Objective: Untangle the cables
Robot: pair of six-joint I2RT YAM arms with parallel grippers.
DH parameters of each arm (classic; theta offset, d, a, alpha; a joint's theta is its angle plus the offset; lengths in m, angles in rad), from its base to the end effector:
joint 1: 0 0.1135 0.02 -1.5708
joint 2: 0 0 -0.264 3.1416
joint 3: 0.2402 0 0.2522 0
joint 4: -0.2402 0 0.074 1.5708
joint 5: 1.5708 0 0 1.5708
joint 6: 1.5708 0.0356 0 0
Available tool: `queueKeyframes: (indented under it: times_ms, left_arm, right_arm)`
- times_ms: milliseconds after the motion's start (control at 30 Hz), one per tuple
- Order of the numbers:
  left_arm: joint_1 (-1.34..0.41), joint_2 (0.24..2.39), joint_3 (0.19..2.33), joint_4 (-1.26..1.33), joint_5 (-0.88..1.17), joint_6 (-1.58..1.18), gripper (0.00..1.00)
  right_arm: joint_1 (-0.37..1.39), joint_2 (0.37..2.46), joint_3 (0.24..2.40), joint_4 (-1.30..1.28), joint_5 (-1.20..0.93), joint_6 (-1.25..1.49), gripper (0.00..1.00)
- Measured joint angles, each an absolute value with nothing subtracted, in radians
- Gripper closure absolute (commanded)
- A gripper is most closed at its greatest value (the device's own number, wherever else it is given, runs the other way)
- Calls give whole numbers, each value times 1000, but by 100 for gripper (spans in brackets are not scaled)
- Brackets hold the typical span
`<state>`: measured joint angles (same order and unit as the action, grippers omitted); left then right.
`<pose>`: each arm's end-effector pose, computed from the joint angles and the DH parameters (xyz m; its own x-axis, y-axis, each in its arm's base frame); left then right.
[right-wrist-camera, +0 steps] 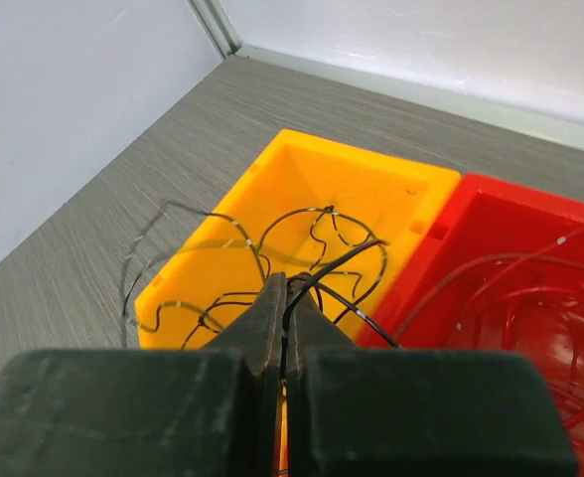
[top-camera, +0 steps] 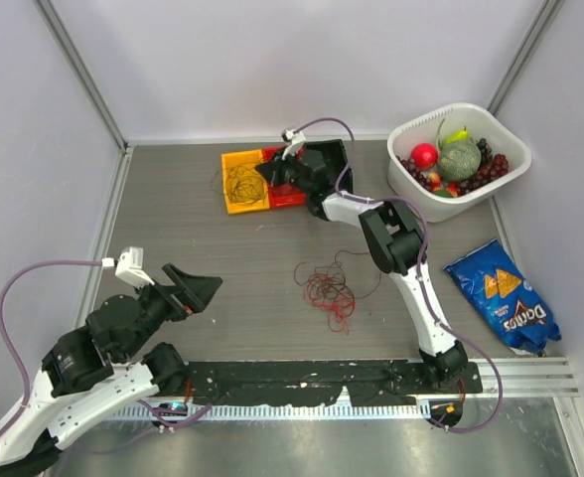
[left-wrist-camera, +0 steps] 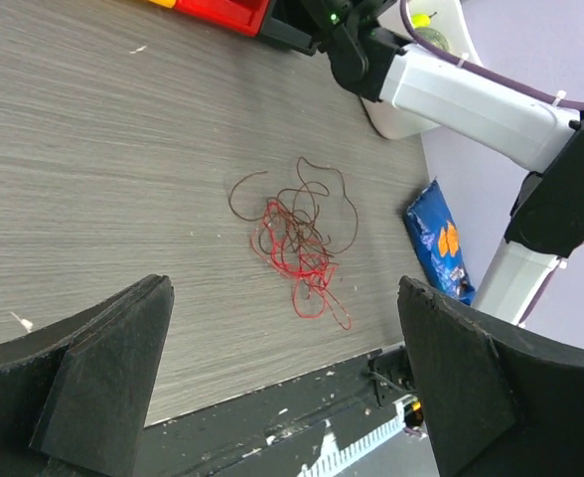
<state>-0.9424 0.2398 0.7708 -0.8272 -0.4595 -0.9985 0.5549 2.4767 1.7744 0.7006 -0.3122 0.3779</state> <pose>0.0396 -0.0277 0.3211 -0.4928 -0.6035 -0.6268 0.1134 0.6697 -0.7339 0.4714 0.3051 0.1638 -0.2827 0.2379 -0.9292 -0.7081 0.6017 0.3695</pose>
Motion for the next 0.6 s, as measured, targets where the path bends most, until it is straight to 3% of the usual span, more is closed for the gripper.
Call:
queueKeyframes:
  times_ms: [233,433,600]
  left_arm:
    - [-942,239,761,-817,-451,-1023,0]
    - [-942,248,761,-808,-451,-1025,0]
    - [-942,273,759,-799,-448,-1024,0]
  right_arm:
    - [578,2427,1902,393,-275,186,99]
    - [615,2529,2197,110,-156,23,99]
    - [652,2606,2283,-25,-79,-54,99]
